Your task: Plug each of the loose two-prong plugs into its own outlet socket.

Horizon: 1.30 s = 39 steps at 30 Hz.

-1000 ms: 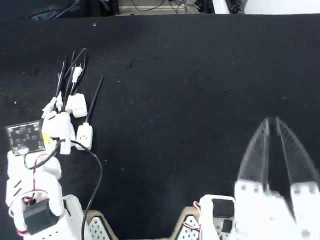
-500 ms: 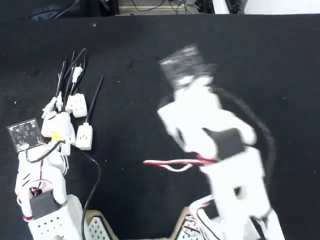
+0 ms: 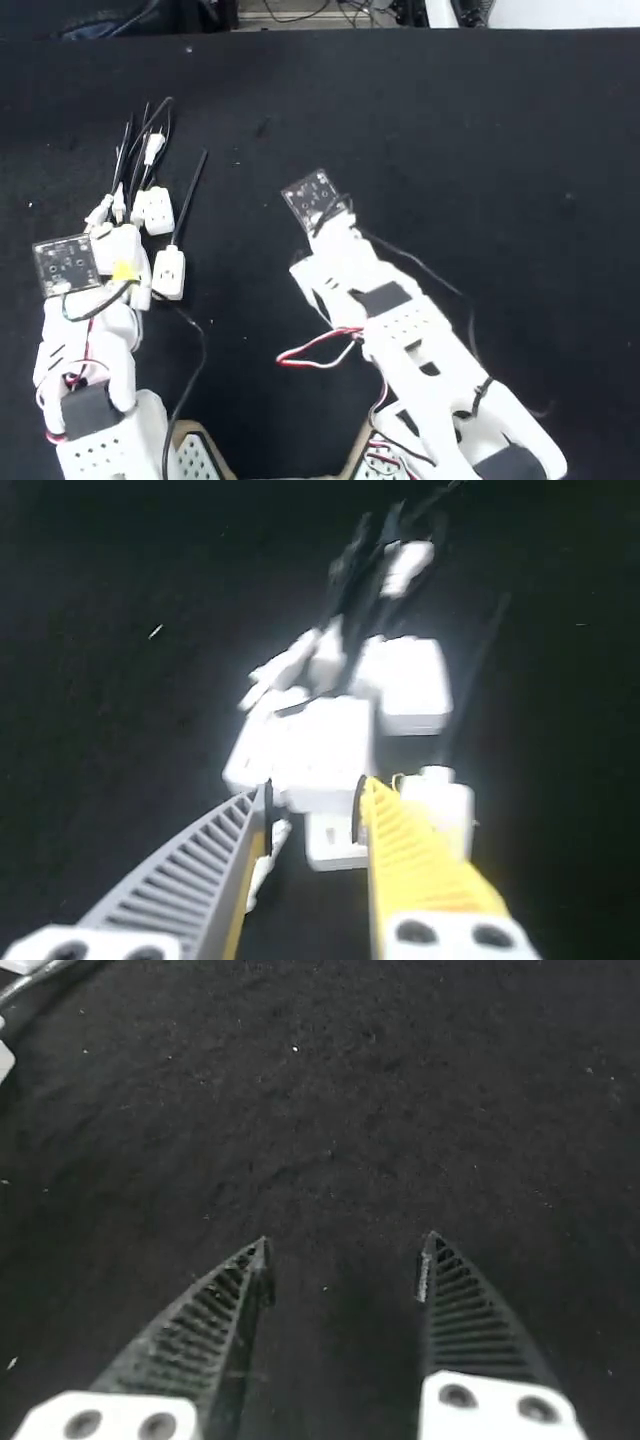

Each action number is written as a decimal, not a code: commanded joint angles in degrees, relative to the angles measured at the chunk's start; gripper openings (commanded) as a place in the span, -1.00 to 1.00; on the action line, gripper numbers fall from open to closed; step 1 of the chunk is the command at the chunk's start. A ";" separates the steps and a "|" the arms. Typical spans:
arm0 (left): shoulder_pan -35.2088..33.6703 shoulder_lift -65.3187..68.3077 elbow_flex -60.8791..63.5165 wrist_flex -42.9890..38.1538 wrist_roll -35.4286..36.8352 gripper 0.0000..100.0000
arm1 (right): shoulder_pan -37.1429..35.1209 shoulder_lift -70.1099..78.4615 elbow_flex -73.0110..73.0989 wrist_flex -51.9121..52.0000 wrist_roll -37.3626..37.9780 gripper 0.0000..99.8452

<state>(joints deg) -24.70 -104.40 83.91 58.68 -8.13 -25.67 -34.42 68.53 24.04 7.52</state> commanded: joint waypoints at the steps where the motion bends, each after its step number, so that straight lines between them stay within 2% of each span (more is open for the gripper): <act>1: 6.81 3.52 -8.75 2.37 -1.14 -0.59 | -0.62 2.15 2.33 -9.76 0.00 -0.61; 8: 12.88 31.82 -17.80 -0.79 -1.14 -0.57 | -0.44 6.20 1.19 -11.25 0.00 -0.62; 13: 13.23 51.96 -28.26 -1.05 -1.14 -0.57 | -0.44 6.73 1.01 -11.25 0.00 -0.62; 19: 15.87 70.42 -34.77 -1.05 -1.14 -0.57 | -0.44 6.73 1.01 -11.25 0.00 -0.62; 26: 14.81 82.29 -41.54 -1.49 -0.70 -0.60 | -0.44 6.73 1.01 -11.25 0.00 -0.62; 30: 12.97 86.68 -41.27 -6.59 -0.79 -0.62 | -0.44 6.73 1.01 -11.25 0.00 -0.62; 39: 14.64 94.59 -43.38 -8.97 1.41 -0.62 | -0.44 6.73 1.01 -11.25 0.00 -0.62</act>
<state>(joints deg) -11.34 -12.00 43.38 50.86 -8.57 -25.67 -28.09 71.34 14.29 7.52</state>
